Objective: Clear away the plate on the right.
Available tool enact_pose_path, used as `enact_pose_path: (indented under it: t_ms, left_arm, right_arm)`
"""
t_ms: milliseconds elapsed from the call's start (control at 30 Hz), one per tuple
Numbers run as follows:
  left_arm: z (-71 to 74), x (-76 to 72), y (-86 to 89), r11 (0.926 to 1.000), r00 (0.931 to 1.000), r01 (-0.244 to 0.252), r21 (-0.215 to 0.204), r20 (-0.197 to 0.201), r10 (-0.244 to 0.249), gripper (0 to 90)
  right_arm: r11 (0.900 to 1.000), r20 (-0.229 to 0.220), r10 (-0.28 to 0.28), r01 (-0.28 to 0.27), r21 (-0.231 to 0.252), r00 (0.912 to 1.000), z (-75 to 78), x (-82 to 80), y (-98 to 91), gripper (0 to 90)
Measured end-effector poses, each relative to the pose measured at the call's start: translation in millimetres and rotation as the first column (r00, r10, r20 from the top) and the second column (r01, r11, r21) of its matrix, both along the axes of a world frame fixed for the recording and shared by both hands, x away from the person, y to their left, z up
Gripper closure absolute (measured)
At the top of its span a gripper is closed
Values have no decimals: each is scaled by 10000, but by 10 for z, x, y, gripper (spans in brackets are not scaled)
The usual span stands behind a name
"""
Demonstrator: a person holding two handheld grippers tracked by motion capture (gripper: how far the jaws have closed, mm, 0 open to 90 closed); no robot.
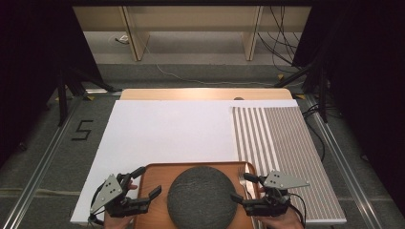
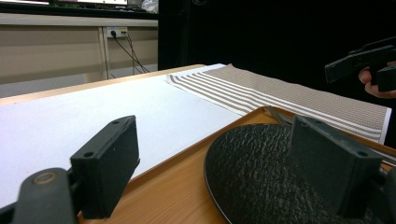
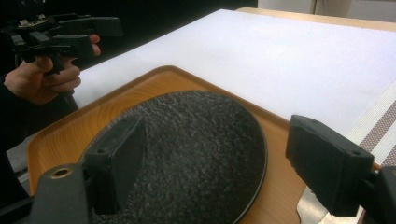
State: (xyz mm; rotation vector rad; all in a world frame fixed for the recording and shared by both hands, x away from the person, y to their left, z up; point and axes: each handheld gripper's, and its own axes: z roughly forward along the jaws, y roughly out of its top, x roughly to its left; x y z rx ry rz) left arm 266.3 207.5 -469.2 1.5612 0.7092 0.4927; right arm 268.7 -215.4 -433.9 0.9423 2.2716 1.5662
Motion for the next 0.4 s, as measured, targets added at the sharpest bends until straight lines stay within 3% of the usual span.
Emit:
enact_pose_path:
  t_ms: [400]
  left_arm:
    - [0, 2, 0, 10000, 10000, -6, 5, 4, 6, 161]
  right_arm:
    - [9999, 58, 30, -31, 126, 10000, 9, -3, -7, 215]
